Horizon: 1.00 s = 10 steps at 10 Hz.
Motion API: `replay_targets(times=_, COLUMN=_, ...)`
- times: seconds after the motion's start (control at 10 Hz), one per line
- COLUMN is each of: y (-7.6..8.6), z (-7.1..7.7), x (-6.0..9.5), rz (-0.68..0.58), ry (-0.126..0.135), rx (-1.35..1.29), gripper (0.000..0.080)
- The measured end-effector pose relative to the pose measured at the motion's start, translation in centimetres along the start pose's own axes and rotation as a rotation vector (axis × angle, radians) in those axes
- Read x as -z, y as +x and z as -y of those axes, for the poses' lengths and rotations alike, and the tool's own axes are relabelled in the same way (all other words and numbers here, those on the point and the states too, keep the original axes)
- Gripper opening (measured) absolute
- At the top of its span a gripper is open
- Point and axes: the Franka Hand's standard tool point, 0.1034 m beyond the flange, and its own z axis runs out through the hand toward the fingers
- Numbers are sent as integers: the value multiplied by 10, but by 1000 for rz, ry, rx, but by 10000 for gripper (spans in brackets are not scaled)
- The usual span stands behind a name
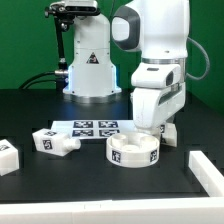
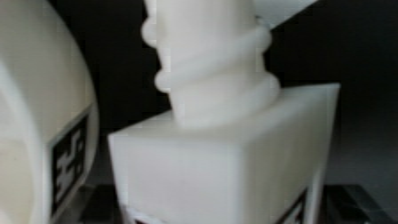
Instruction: Assemble stool
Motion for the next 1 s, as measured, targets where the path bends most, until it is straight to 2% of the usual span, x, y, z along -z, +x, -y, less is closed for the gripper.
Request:
replay_targets(times=0.1, y=0, z=0, x=0, rz=0, ry=0, rx=0, gripper=594)
replay_targets(times=0.2, y=0, z=0, x=0, rz=0, ry=0, rx=0, gripper=632)
replay_targets(times=0.3, y=-3, z=-2, x=2, rz=20, ry=8, rx=14, gripper=647)
replay_targets(times=0.6, y=-14, z=-32, x=34, rz=91, ry=14, rx=52, gripper=649)
replay_targets(times=0.8, y=-17, z=-50, x=43, rz=116, ry=19, rx=53, gripper=649)
replay_targets(times=1.0, y=-16, z=-50, x=42, rz=115, ry=20, rx=53, gripper=649)
